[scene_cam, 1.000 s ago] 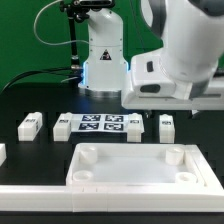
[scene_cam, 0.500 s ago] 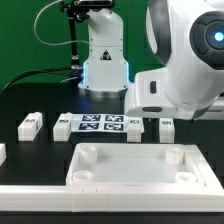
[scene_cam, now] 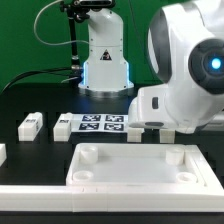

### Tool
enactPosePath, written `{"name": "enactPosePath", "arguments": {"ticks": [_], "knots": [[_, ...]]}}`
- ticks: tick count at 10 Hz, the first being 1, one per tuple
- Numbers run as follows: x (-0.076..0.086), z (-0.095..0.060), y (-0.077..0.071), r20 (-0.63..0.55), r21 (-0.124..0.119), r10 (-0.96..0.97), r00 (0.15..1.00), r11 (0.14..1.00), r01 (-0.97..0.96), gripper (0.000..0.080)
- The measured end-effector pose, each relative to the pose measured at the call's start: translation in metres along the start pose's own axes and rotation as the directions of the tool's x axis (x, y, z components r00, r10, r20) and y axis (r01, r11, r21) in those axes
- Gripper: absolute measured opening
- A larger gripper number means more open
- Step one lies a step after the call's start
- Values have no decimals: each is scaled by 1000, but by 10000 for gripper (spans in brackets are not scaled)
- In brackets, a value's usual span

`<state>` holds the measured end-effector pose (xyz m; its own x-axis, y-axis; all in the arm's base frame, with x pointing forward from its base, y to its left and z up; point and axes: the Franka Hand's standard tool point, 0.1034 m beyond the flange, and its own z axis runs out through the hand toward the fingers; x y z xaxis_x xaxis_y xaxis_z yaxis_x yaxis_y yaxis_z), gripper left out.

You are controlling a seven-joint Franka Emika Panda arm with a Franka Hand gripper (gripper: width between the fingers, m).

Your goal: Assemble desk

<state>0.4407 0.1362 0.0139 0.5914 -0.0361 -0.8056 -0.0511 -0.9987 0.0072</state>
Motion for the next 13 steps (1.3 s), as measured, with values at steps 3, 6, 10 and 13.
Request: {"name": "enactPosePath", "arguments": {"ticks": [3,6,10,13], "knots": [[1,4,-1,7,-8,-20,1000,1000,20,649],[1,4,-1,6,-8,-20,1000,1000,20,389],[1,4,-1,6,-8,-21,1000,1000,21,287],[1,4,-1,6,-8,-21,1000,1000,21,287]]}}
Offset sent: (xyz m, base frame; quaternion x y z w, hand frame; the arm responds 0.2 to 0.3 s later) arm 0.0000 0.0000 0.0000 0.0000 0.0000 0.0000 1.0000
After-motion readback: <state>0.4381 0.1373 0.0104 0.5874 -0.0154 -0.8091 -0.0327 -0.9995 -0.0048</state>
